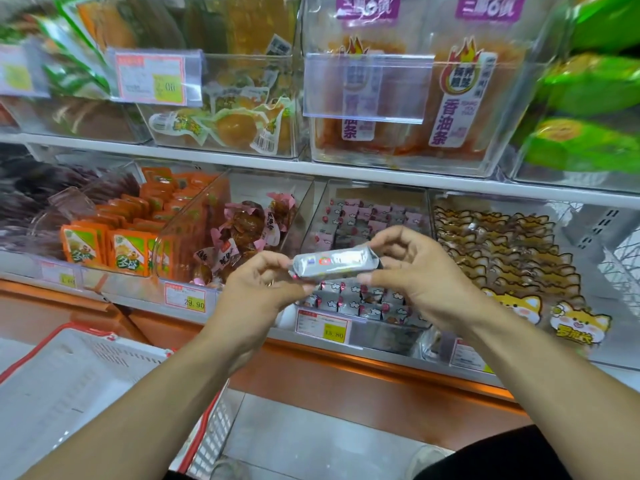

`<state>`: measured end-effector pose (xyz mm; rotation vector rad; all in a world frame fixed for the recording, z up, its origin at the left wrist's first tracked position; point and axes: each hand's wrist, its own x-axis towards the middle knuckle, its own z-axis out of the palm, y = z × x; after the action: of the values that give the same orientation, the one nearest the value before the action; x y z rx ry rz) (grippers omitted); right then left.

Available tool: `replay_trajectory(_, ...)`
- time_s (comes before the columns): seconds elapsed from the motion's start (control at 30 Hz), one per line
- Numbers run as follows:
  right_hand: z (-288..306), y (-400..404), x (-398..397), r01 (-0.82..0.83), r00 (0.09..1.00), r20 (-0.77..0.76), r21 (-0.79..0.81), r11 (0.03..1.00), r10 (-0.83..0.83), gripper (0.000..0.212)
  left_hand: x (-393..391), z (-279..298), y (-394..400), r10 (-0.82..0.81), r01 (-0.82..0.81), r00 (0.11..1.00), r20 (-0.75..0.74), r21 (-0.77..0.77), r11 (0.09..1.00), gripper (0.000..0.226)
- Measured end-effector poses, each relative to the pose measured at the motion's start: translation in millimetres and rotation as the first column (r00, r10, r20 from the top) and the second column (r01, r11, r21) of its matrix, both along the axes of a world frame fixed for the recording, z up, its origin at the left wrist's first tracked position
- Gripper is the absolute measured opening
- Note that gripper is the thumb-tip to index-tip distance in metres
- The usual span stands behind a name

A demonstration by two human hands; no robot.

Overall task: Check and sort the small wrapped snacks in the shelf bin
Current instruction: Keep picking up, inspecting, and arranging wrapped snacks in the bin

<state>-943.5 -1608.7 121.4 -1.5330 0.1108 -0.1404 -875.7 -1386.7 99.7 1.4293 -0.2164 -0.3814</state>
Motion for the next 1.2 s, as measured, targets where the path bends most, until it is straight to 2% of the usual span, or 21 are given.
replay_trajectory(0.1, 0.3, 3.3, -2.4, 0.014, 0.992, 0.122, -0.28, 0.96, 0.021, 0.044, -0.7, 1.7, -1.6, -0.035, 0.027, 0.997, -0.071, -0.107, 0.994, 0.042)
replay_trajectory(0.2, 0.4, 6.7, -4.4, 0.05, 0.972, 0.231, -0.406, 0.913, 0.05, 0.046, -0.6, 6.1, -3.7, -0.101, 0.057, 0.981, -0.167, -0.248, 0.967, 0.055)
replay_trajectory(0.37, -0.2, 8.5, -6.3, 0.034, 0.964, 0.252, -0.432, 0.901, 0.085, 0.056, 1.0, 6.1, -4.9, -0.077, 0.062, 0.995, -0.064, -0.211, 0.975, 0.059)
replay_trajectory(0.43, -1.5, 8.8, -5.8, 0.028, 0.963, 0.25, -0.458, 0.888, 0.099, 0.051, 3.1, 6.3, -4.4, -0.065, 0.057, 0.997, -0.033, -0.21, 0.976, 0.066)
replay_trajectory(0.63, -7.1, 8.0, -3.1, 0.053, 0.978, 0.2, -0.487, 0.872, 0.052, 0.038, 2.4, 7.8, -3.4, -0.032, 0.026, 0.999, -0.027, -0.188, 0.982, 0.057)
replay_trajectory(0.7, -9.8, 5.9, -0.1, 0.026, 0.989, 0.143, -0.429, 0.903, 0.039, 0.035, 0.4, 9.8, -3.1, -0.028, 0.013, 0.998, -0.064, -0.212, 0.977, 0.056)
replay_trajectory(0.8, -11.3, 6.0, 2.5, -0.009, 0.999, 0.049, -0.235, 0.972, 0.021, 0.026, -0.3, 9.7, -4.1, -0.048, 0.034, 0.997, -0.068, -0.197, 0.98, 0.047)
replay_trajectory(0.87, -12.2, 6.1, 4.5, -0.006, 1.0, -0.018, -0.171, 0.985, 0.003, 0.038, -1.1, 8.9, -5.3, -0.044, 0.035, 0.997, -0.059, -0.15, 0.988, 0.04)
replay_trajectory(0.93, -12.5, 6.0, 6.6, -0.031, 0.997, -0.073, -0.106, 0.994, 0.023, 0.05, -1.8, 8.3, -7.3, -0.027, 0.022, 0.998, -0.051, -0.088, 0.996, 0.045)
replay_trajectory(1.03, -9.9, 6.7, 7.8, -0.04, 0.997, -0.065, 0.088, 0.995, 0.046, 0.051, -1.6, 8.3, -11.9, 0.003, -0.003, 0.999, -0.038, -0.02, 1.0, 0.045)
replay_trajectory(1.1, -5.2, 6.7, 9.2, 0.039, 0.999, -0.04, 0.187, 0.982, -0.032, 0.048, -2.5, 9.9, -17.2, 0.018, -0.018, 1.0, 0.005, 0.015, 1.0, 0.042)
replay_trajectory(1.17, -1.6, 3.8, 14.2, 0.202, 0.978, -0.009, 0.256, 0.945, -0.207, 0.042, -1.9, 10.1, -24.6, 0.034, -0.039, 0.996, 0.078, 0.068, 0.997, 0.033)
replay_trajectory(1.2, 0.1, 1.5, 18.1, 0.3, 0.95, 0.017, 0.235, 0.925, -0.313, 0.036, -1.0, 9.2, -29.0, 0.047, -0.062, 0.991, 0.129, 0.114, 0.992, 0.025)
